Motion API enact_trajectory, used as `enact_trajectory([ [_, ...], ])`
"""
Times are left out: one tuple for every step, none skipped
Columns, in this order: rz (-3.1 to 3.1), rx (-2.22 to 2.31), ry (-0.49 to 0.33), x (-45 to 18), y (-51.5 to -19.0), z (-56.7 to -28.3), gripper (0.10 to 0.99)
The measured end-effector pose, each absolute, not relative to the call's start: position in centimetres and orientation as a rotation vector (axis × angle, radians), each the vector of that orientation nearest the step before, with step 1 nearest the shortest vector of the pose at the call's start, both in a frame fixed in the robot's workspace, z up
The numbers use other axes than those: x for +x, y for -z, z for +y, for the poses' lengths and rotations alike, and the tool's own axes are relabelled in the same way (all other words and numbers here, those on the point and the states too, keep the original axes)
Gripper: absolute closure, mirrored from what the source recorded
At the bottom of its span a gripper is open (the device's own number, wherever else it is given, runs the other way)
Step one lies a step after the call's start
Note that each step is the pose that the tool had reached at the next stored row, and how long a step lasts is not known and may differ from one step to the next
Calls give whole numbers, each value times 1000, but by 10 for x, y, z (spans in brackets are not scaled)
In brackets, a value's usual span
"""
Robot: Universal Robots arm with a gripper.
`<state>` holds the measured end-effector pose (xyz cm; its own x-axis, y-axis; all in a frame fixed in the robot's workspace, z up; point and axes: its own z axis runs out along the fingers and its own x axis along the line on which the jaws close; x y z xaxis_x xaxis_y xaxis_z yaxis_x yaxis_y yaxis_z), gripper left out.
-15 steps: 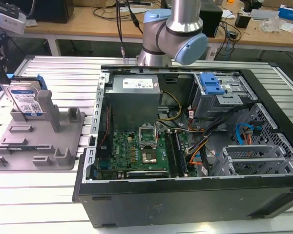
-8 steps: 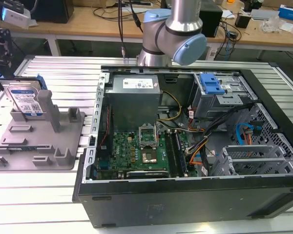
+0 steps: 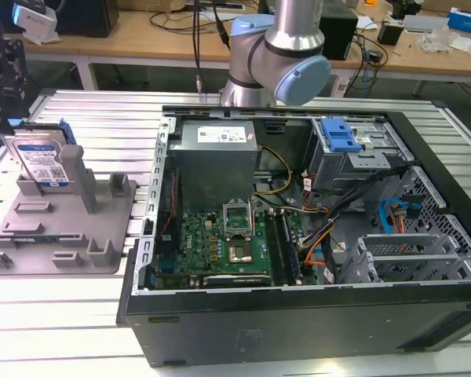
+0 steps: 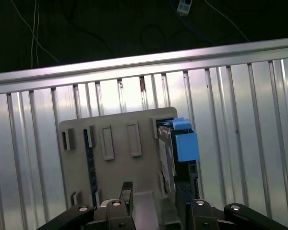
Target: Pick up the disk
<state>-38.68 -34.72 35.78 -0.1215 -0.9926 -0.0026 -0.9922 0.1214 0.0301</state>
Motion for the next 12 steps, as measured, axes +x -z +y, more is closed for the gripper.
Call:
enact_trajectory([
  [-2336,2074,38,-387,-358,-344,604],
  [-2328,2082,38,-387,-358,-338,604],
  [-2325,2086,37,-387,-358,-335,604],
  [-2321,2090,37,-387,-358,-332,604],
  [-2315,2098,36,-387,-358,-326,604],
  [-2313,2102,35,-387,-358,-320,604],
  [-2311,2105,34,-389,-357,-318,604],
  [-2310,2106,34,-390,-357,-317,604],
  [-2309,2107,34,-392,-357,-317,604],
  [-2307,2109,34,-396,-356,-317,604],
  [-2306,2111,34,-398,-355,-317,604],
  [-2305,2112,34,-400,-355,-317,604],
])
